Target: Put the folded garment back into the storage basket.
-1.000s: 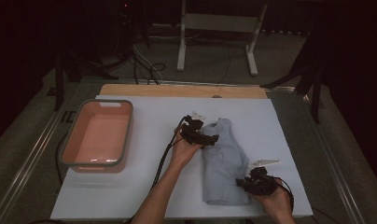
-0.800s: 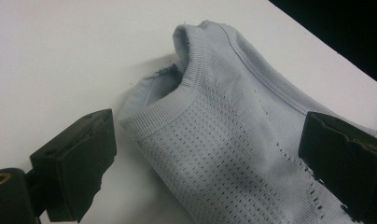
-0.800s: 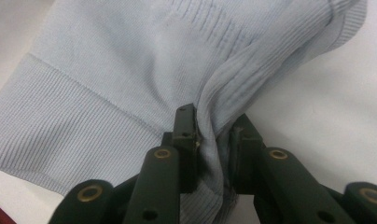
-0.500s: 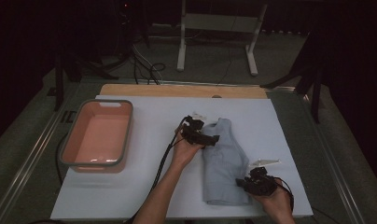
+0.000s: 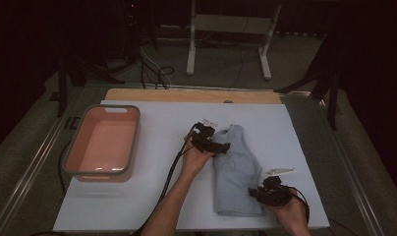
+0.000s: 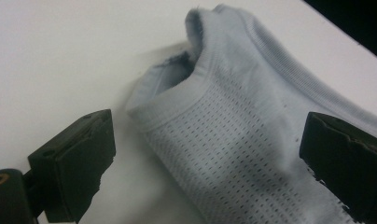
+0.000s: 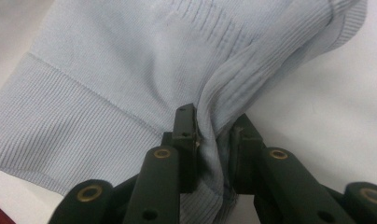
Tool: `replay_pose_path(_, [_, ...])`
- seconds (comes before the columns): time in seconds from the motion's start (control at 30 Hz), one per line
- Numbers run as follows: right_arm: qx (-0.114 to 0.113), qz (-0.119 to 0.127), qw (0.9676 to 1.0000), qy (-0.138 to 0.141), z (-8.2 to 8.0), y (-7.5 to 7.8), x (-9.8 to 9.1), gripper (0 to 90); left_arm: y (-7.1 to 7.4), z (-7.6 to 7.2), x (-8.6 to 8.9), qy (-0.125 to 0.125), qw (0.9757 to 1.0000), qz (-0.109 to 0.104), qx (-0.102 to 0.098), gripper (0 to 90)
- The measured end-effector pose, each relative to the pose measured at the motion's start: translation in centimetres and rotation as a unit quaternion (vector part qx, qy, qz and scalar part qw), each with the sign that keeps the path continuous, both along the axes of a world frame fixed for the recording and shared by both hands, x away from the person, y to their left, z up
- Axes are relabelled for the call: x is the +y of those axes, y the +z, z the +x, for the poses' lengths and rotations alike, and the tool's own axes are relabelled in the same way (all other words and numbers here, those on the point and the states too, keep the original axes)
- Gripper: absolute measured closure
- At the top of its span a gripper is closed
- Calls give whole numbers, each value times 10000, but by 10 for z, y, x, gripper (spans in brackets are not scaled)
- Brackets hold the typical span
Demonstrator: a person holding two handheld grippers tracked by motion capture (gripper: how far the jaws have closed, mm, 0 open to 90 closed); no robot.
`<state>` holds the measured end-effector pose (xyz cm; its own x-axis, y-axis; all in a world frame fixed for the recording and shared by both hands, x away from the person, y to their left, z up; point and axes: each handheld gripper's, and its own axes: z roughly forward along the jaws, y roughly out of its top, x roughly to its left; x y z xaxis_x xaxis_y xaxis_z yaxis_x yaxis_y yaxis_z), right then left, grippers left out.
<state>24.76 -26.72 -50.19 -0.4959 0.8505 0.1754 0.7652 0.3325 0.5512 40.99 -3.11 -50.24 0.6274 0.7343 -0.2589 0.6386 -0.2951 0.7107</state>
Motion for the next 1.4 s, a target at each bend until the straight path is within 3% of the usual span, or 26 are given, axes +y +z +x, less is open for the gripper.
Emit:
replay_pose_path(0.43, [-12,-23,10000,16,0,0,0,759,-4,3,-4,171,9997,-36,160,16])
replay_pose_path(0.63, [-13,-23,10000,19,0,0,0,758,-8,2,-9,133,9994,93,321,32])
replay_pose_path(1.13, [-2,-10,10000,15,0,0,0,758,-16,4,-11,7,9974,20,724,221])
replay_pose_path(1.4, [-11,-32,10000,23,0,0,0,757,-17,4,-12,-217,9955,-128,909,518])
